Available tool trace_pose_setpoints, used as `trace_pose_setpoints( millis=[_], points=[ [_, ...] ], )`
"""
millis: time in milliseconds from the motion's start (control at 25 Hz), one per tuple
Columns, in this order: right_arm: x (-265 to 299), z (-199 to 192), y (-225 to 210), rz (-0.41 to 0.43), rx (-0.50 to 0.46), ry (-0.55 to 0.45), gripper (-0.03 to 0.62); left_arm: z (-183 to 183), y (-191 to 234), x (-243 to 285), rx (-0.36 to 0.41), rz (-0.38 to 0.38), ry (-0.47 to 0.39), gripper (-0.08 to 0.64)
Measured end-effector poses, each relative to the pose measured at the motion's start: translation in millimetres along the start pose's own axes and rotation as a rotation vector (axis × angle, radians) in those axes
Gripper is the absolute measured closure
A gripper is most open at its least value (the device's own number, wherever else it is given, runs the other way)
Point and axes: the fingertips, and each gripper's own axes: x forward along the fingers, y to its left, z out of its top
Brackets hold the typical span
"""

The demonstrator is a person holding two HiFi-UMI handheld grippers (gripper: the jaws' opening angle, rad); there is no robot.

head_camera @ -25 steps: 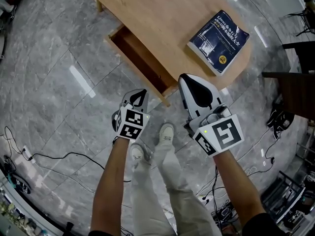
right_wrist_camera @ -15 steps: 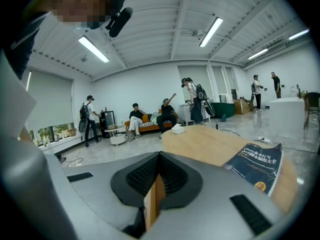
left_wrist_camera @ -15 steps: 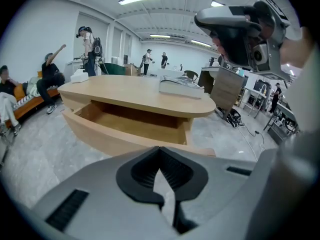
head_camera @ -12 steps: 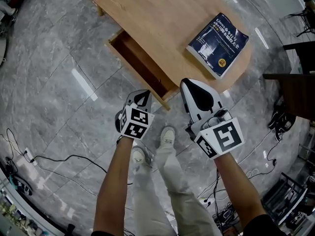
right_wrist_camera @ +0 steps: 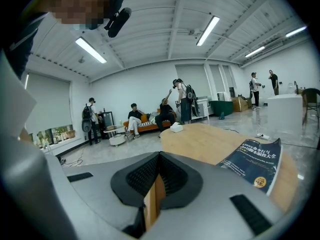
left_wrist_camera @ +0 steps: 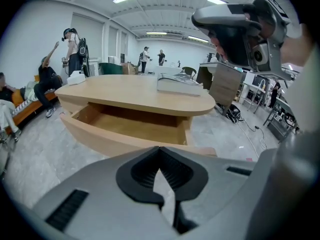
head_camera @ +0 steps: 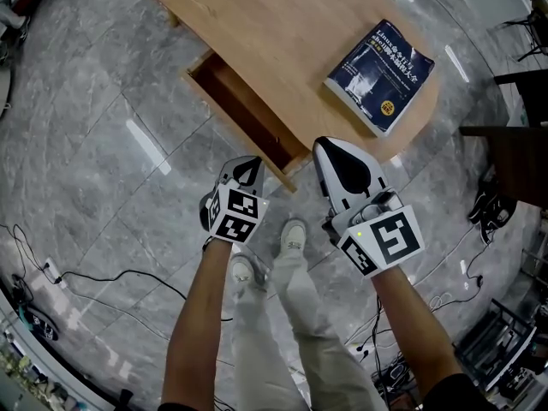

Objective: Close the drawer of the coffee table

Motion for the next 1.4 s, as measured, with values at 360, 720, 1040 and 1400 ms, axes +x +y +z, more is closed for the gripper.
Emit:
trace_pose_setpoints(
  millis=[360, 720, 1040, 1400],
  points=[
    [1.5, -7.1, -2.2, -0.010, 0.018, 0.007, 0.581, 1.2, -1.3, 0.0, 0.018, -0.017, -0.010, 0.558],
    [3.4, -11.6, -3.2, -0.013, 0.022, 0.013, 0.581, 3.2, -0.4, 0.7, -0.015, 0.005, -0.018, 0.558],
    [-1.6, -13.8, -10.9, -0.024, 0.024, 0.016, 0.581, 16.7, -3.2, 13.2, -0.011, 0.013, -0.035, 0.558],
    [-5.0, -17.1, -19.3, -0.040, 0.028, 0.017, 0.580, 27.1, -4.9, 22.4, -0.003, 0.005, -0.048, 0.558]
  ],
)
